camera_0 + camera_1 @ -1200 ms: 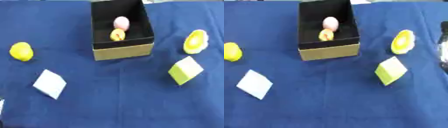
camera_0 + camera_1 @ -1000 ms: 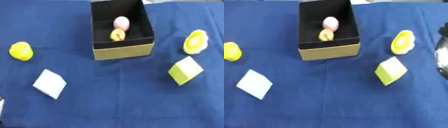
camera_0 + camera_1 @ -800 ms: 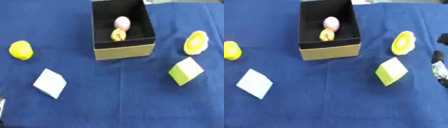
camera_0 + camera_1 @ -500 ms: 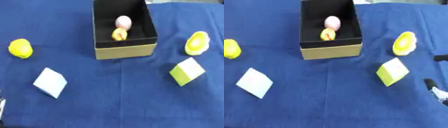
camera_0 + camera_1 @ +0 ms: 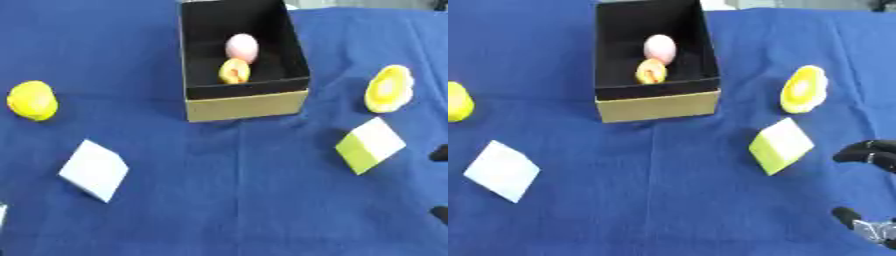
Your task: Pick up objects on the table and place them in the box.
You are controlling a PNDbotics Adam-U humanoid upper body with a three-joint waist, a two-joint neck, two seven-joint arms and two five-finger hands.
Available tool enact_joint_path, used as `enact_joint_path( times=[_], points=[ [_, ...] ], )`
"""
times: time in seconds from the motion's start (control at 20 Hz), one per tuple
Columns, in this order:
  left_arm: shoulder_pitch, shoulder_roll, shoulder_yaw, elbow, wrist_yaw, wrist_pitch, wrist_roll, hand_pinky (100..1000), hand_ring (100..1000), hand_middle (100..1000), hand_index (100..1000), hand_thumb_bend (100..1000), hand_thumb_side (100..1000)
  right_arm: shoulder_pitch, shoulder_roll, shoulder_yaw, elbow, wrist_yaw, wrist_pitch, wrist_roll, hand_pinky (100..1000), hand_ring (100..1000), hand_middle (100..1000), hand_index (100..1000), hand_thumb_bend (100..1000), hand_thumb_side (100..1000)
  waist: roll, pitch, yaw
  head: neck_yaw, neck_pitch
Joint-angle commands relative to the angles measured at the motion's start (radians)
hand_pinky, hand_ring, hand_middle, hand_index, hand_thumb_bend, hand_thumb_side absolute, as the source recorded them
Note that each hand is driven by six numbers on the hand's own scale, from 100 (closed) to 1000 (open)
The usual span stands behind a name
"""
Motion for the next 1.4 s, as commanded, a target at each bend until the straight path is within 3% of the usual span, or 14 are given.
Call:
enact_joint_path(
  times=[0.05,0.25,0.85,0.9,1.1,1.3,1.4],
  points=[
    [0.0,0.02,0.001,-0.018,0.0,0.0,-0.002,736,578,539,780,282,565,-0.035,-0.117,-0.003,-0.018,0.054,-0.002,0.051,876,850,770,838,409,383,0.005,-0.016,-0.003,-0.004,-0.016],
    [0.0,0.018,-0.001,-0.018,0.001,0.0,-0.005,736,578,539,779,281,565,-0.096,-0.146,-0.017,-0.018,0.073,-0.007,0.08,872,846,764,837,401,367,0.01,-0.017,-0.004,-0.008,-0.016],
    [-0.001,0.025,-0.007,-0.018,0.007,0.001,-0.013,736,579,539,780,279,566,-0.251,-0.209,0.007,-0.018,-0.059,0.053,0.172,873,857,779,846,431,361,0.011,-0.021,0.006,-0.018,-0.013],
    [-0.002,0.026,-0.009,-0.018,0.007,0.001,-0.014,736,579,540,780,279,566,-0.259,-0.214,0.01,-0.018,-0.066,0.057,0.18,874,870,795,856,493,338,0.01,-0.021,0.009,-0.023,-0.013],
    [-0.008,0.03,-0.015,-0.018,0.011,0.001,-0.021,736,580,540,780,278,566,-0.327,-0.227,0.075,-0.018,-0.106,0.097,0.23,876,879,805,866,551,278,0.005,-0.019,0.025,-0.039,-0.013],
    [-0.011,0.032,-0.017,-0.018,0.015,0.002,-0.024,736,580,540,780,276,567,-0.379,-0.215,0.122,-0.018,-0.129,0.108,0.292,880,888,806,870,530,140,0.001,-0.017,0.032,-0.044,-0.01],
    [-0.014,0.033,-0.018,-0.018,0.017,0.002,-0.026,736,580,540,780,277,566,-0.407,-0.204,0.135,-0.018,-0.147,0.115,0.324,877,887,801,868,527,122,0.0,-0.016,0.035,-0.047,-0.008]
  ],
)
